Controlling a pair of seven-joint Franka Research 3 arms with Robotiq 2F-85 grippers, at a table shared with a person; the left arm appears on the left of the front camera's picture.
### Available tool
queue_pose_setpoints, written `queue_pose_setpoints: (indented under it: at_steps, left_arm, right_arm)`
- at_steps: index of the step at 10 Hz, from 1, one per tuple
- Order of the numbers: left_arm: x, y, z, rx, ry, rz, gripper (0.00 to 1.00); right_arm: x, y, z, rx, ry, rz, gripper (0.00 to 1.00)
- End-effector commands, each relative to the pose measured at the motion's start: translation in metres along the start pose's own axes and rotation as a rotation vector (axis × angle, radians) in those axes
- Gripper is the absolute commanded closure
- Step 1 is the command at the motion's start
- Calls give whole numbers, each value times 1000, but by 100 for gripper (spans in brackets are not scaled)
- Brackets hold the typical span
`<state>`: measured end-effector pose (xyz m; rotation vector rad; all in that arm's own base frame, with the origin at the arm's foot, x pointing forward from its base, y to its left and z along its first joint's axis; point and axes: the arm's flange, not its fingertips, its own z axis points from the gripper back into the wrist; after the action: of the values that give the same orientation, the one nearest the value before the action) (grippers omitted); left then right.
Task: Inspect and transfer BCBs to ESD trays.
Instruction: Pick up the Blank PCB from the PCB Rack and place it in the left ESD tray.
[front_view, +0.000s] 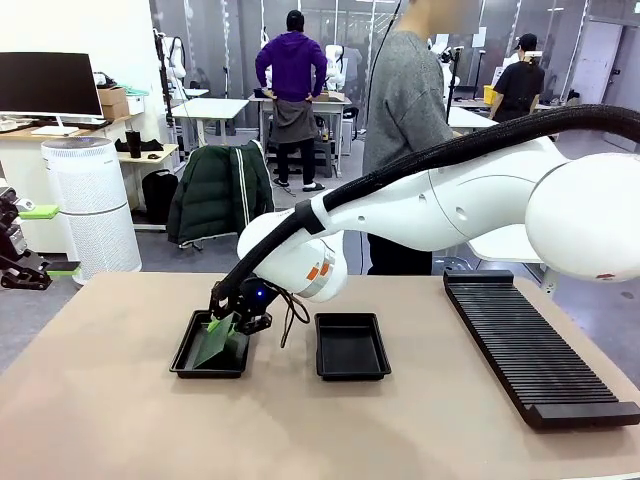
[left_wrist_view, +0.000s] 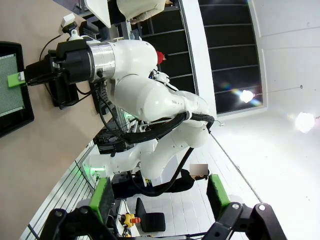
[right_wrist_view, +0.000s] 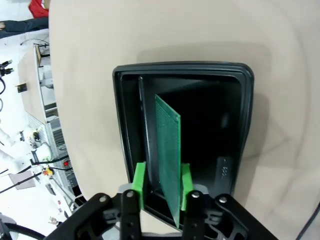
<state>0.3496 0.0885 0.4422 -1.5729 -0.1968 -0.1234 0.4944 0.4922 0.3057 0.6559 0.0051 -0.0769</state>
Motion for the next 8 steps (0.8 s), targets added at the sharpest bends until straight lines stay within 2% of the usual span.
queue_pose_setpoints:
  at_steps: [1,2,3,4,5,6,7,8]
  left_arm:
    - [-1,-1,1,0,-3,-3,0]
    - [-1,-1,1,0,-3,-3,0]
    - [-1,-1,1,0,-3,-3,0]
    - [-1,-1,1,0,-3,-3,0]
    - [-1,-1,1,0,-3,-3,0]
    - [-1,-1,1,0,-3,-3,0]
    - [-1,-1,1,0,-3,-3,0]
    - [-1,-1,1,0,-3,-3,0]
  right_arm:
    - [3,23,3,-73,9,-2,53]
    - [3,28,4,-110,19,-3,43]
    - [5,33,5,-138,27,-3,41]
    - [7,38,4,-159,33,-1,32]
    - [8,42,4,-193,33,-8,30]
    - [9,46,4,-222,43,-16,20]
    - [9,49,4,-234,46,-13,19]
    - [10,52,5,-258,50,-16,10]
